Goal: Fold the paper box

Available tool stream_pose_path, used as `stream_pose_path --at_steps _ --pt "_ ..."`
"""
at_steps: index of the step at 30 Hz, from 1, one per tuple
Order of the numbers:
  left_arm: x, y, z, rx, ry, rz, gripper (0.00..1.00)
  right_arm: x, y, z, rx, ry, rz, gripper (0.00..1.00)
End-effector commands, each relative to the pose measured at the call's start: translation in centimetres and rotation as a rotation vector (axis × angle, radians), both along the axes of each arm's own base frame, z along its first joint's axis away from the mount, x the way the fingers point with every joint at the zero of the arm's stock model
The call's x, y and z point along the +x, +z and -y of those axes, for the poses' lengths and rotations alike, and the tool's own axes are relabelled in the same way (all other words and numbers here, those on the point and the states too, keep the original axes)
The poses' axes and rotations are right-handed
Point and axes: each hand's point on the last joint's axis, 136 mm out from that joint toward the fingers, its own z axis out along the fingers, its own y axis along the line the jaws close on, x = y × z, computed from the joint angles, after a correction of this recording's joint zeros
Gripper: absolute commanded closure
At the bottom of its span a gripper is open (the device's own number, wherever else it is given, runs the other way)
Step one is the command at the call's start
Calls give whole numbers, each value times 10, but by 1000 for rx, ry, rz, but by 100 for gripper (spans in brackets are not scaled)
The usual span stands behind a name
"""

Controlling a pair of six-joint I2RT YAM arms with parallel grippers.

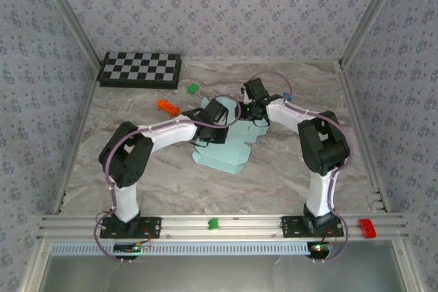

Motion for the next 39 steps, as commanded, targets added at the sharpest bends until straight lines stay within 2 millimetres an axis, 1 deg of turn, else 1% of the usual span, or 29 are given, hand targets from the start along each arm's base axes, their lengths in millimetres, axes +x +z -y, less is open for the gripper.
stream_pose_path --at_steps 1,5,11,16,20,21,24,26,30,32,33,35,37,39 --pt "0 -13 -3 16 28 -14 100 -7 -24 6 -53 32 -79 82" --pt "-3 -30 -14 75 26 -25 100 -11 -38 7 -53 38 -116 85" --pt "-3 -43 -29 161 21 -14 100 -24 -53 8 -63 32 -162 85" --pt "3 -51 -43 209 34 -12 100 -41 -59 11 -80 9 -191 85" --pt "8 -49 -49 221 35 -8 100 -56 -60 12 -96 5 -197 85" --pt "9 -47 -50 219 35 -6 100 -58 -58 11 -97 5 -193 85" --pt "11 -34 -46 199 26 12 100 -55 -40 9 -87 7 -150 85" --pt "13 -25 -43 184 22 25 99 -56 -32 10 -91 16 -136 84" --pt "18 -3 -36 141 17 58 95 -47 -4 9 -90 56 -83 80" --pt "22 7 -33 121 22 76 93 -39 8 10 -93 79 -54 77" --pt "24 12 -32 110 25 84 90 -35 13 12 -93 85 -46 75" --pt "29 18 -29 83 36 92 88 -24 20 18 -104 96 -25 71" --pt "32 21 -26 52 44 87 87 -13 25 24 -105 112 -7 66" --pt "35 21 -24 19 51 77 87 -2 26 31 -107 129 -2 58"
